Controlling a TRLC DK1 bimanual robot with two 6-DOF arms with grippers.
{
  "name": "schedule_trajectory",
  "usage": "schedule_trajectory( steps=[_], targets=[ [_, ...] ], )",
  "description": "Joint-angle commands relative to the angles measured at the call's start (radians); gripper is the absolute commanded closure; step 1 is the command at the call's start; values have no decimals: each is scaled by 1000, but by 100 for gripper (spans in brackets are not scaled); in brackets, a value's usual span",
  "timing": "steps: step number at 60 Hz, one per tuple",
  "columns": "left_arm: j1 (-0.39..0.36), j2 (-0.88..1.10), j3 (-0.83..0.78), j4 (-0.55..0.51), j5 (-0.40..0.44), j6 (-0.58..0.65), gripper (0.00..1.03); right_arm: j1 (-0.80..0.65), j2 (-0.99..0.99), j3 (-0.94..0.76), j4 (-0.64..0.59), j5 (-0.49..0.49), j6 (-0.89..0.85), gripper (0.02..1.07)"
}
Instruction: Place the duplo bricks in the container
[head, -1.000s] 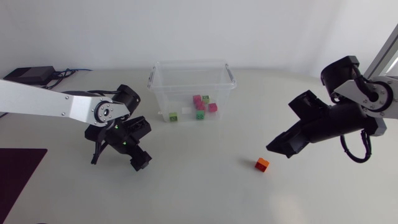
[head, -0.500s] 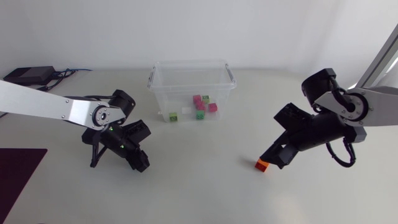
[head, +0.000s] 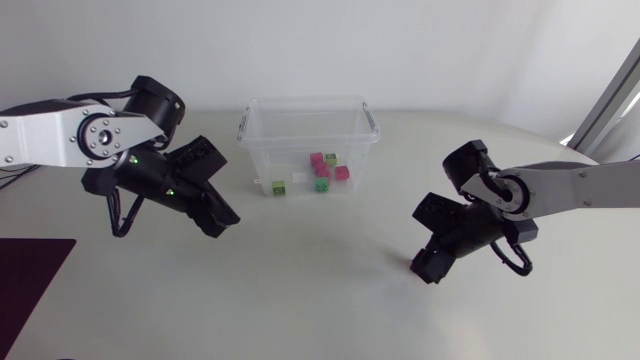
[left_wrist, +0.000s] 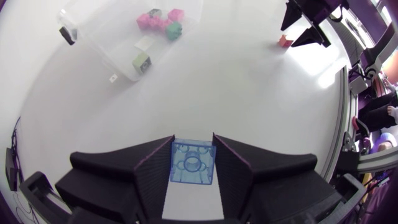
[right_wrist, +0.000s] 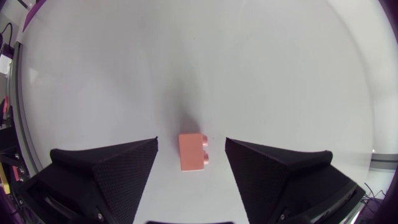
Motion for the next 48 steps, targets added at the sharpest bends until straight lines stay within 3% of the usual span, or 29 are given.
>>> schedule_trajectory(
  steps=[1, 6, 20, 36, 48],
  targets=[
    [14, -32, 84, -14, 42, -35, 80, 6, 27, -27, 12, 12, -30, 52],
    [18, -35, 136, -8, 59, -66, 80, 5, 35, -31, 19, 17, -32, 67],
    [1, 11, 269, 92, 88, -176, 80, 29, 79, -40, -21, 80, -30, 85],
    [8, 111, 541, 137, 86, -293, 80, 51, -95, 20, -229, 100, 11, 90],
    [-3, 280, 806, 80, 83, -324, 80, 112, -238, 141, -409, 107, 72, 90]
  ],
)
